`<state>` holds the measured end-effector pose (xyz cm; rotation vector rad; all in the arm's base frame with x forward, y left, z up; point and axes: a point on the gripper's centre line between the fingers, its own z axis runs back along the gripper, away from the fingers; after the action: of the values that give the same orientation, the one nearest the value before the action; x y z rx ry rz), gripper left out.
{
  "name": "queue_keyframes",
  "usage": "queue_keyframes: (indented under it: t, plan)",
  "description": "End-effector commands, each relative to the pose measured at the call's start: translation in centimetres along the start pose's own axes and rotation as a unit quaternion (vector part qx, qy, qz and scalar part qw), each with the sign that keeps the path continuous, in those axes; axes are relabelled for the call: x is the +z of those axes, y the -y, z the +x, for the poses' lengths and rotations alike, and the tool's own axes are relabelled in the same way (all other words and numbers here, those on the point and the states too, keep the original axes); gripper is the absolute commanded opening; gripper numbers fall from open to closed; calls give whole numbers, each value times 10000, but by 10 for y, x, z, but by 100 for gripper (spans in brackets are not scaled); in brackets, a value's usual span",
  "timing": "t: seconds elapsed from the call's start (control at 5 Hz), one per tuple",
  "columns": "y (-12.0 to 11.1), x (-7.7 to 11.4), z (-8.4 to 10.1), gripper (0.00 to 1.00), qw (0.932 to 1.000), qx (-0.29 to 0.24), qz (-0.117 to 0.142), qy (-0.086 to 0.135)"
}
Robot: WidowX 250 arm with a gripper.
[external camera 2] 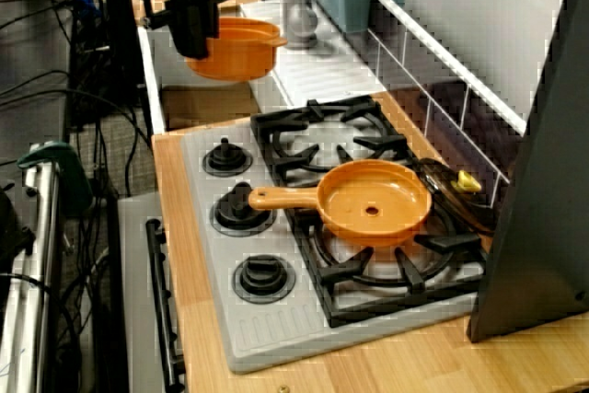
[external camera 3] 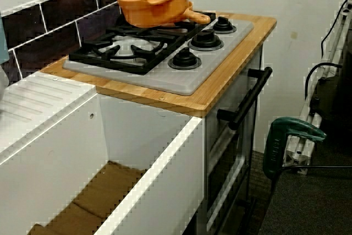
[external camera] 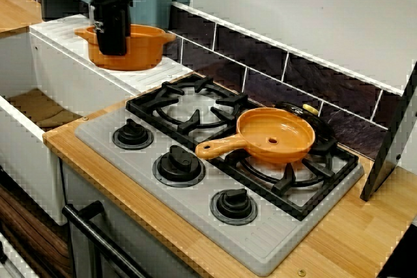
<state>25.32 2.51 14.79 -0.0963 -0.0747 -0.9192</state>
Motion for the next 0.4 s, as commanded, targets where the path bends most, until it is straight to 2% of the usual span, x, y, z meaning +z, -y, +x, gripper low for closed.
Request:
queue_keyframes:
  t: [0.0, 0.2]
  plan:
    - [-5, 27, -3, 0, 9980, -211, -572, 137]
    - [-15, 28, -6, 0, 9962, -144, -858, 96]
